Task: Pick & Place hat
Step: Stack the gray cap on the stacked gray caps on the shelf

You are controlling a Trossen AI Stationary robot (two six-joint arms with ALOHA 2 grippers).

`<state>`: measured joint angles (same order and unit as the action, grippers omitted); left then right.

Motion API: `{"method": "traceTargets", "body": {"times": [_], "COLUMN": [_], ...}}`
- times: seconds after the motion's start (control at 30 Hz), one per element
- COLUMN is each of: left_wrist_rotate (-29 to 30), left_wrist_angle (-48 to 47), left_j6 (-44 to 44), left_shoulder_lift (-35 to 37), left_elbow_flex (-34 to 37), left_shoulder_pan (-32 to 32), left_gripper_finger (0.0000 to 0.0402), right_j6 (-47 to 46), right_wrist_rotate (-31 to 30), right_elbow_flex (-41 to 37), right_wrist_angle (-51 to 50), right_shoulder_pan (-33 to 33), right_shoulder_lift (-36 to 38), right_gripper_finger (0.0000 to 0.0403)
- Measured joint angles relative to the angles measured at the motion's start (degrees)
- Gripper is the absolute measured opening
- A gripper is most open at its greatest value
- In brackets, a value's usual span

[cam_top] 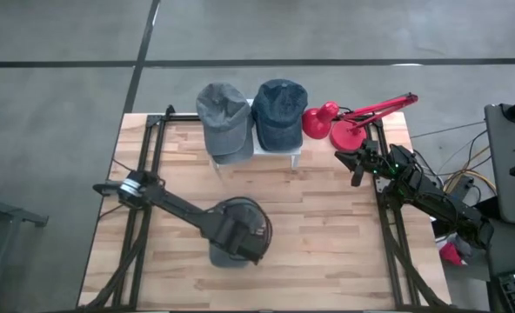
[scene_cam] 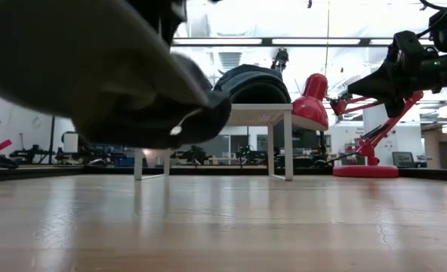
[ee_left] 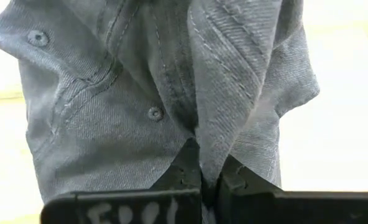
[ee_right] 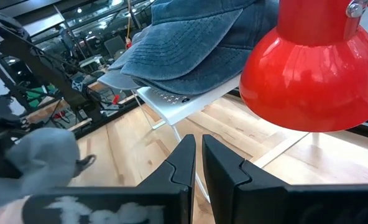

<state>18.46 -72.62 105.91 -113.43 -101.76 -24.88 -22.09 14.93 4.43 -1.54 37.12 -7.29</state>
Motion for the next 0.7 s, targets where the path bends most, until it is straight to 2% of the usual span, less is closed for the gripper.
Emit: {"method": "traceTargets", "body": {"times": [0.37,0.53,0.7], "left_wrist_rotate": [2.30,6.76,13.69], "left_wrist_angle": [0.07,0.07,0.06], "left_j6": [-6.89,-7.38,-8.66], "left_shoulder_lift": [0.00,0.02,0.02], "left_elbow_flex": [-8.79,-13.84,-19.28], "left_shoulder_pan": [-3.91,-4.45,-4.44], "left_gripper_finger": [0.0000,0.0000,0.0000], "right_j6": [0.00,0.00,0.00], "right_wrist_rotate": [0.01,0.01,0.01], "right_elbow_flex": [0.00,0.00,0.00], "right_wrist_angle": [0.00,0.00,0.00], "right_shoulder_pan": [0.00,0.00,0.00], "right_shoulder_lift": [0.00,0.00,0.00], "right_gripper_finger": [0.0027,0.0027,0.0027]}}
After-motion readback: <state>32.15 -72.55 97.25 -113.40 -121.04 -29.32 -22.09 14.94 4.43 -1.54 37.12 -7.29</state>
